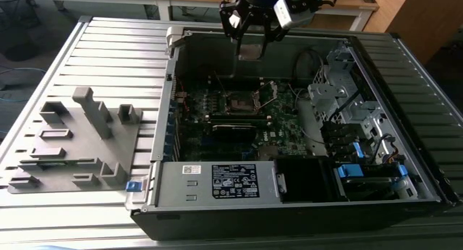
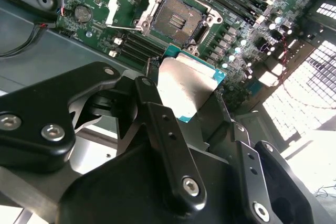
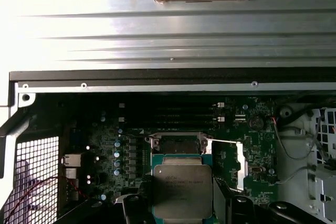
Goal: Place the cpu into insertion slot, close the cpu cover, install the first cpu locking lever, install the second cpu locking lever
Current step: 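Place the cpu into insertion slot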
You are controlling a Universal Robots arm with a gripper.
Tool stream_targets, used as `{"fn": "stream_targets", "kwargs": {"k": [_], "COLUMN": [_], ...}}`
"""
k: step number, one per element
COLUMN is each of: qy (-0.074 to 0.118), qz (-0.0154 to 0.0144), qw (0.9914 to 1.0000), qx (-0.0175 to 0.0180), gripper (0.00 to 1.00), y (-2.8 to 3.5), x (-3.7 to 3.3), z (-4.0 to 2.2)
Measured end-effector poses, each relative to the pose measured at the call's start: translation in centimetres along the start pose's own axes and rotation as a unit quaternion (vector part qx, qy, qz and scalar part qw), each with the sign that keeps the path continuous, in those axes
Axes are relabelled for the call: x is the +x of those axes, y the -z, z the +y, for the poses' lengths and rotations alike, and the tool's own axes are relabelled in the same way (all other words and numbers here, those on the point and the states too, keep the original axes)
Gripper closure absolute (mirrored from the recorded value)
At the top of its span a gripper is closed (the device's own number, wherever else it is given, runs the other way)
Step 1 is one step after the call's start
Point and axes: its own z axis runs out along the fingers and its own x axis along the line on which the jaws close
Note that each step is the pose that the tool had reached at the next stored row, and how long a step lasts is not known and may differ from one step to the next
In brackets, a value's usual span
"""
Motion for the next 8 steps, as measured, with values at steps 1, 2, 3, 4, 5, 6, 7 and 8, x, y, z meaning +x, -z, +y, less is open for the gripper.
{"fn": "stream_targets", "kwargs": {"k": [1,2,3,4,5,6,7,8], "qy": [0.0,0.0,0.0,0.0,0.0,0.0,0.0,0.0], "qz": [0.0,0.0,0.0,0.0,0.0,0.0,0.0,0.0], "qw": [1.0,1.0,1.0,1.0,1.0,1.0,1.0,1.0], "qx": [0.0,0.0,0.0001,0.0,0.0,0.0,0.0001,0.0001], "gripper": [0.46,0.46,0.46,0.46,0.46,0.46,0.46,0.46], "y": [-0.05,-0.12,-0.2,-0.3,-0.42,-0.55,-0.68,-0.82], "x": [0.0,0.0,0.0,-0.01,-0.01,-0.01,-0.01,-0.02], "z": [-0.01,-0.01,-0.02,-0.03,-0.04,-0.05,-0.06,-0.07]}}
